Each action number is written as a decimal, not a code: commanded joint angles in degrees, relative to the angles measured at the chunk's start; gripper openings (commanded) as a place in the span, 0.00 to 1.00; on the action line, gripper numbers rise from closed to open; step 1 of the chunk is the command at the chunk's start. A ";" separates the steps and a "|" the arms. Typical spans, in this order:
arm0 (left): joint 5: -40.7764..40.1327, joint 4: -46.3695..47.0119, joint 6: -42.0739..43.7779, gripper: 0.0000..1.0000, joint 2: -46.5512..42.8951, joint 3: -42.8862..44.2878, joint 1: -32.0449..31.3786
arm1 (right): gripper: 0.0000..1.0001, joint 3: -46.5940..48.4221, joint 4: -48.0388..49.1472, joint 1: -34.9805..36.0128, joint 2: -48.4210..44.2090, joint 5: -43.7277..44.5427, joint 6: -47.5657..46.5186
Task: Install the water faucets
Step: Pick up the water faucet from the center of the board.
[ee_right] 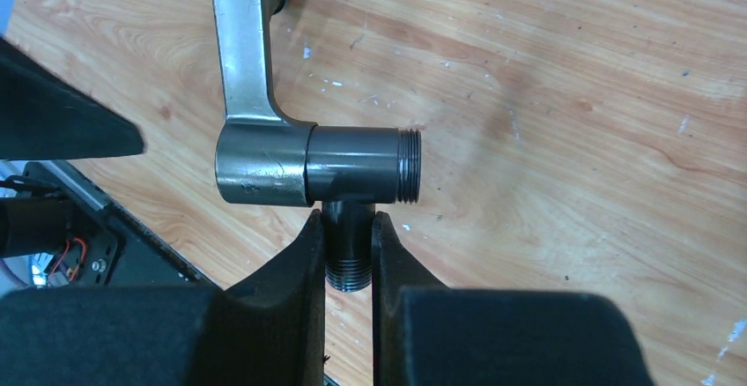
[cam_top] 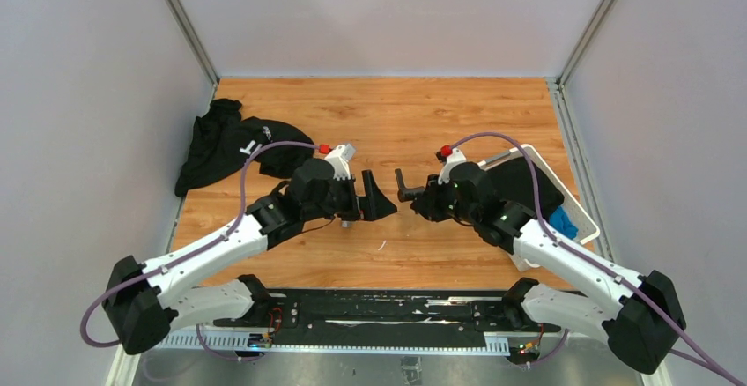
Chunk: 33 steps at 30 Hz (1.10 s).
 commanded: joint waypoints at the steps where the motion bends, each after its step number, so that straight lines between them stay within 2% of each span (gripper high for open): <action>1: 0.58 8.34 -1.05 0.98 3.20 0.37 -1.05 | 0.00 2.56 0.13 2.23 -1.91 -0.46 2.33; 4: -0.55 9.86 -1.30 0.93 4.05 -0.09 -1.04 | 0.00 2.57 -0.35 2.51 -3.09 -0.82 2.61; 9: 1.15 13.70 -0.30 0.90 7.05 0.91 -1.07 | 0.00 2.32 -0.09 3.48 -4.55 -1.37 3.22; 13: 2.73 13.73 0.03 0.74 10.72 2.36 -1.13 | 0.00 2.57 -0.31 4.02 -4.38 -1.22 3.30; 22: 2.02 13.80 0.00 0.70 12.24 3.03 -2.19 | 0.00 2.73 -0.47 4.95 -3.98 -1.53 3.19; 28: 3.11 15.46 -1.03 0.53 13.90 2.95 -2.27 | 0.00 2.96 -0.45 5.26 -3.99 -1.70 3.00; 33: 3.83 16.12 -1.37 0.33 13.87 3.10 -2.30 | 0.00 2.88 -0.63 5.35 -4.14 -1.54 3.03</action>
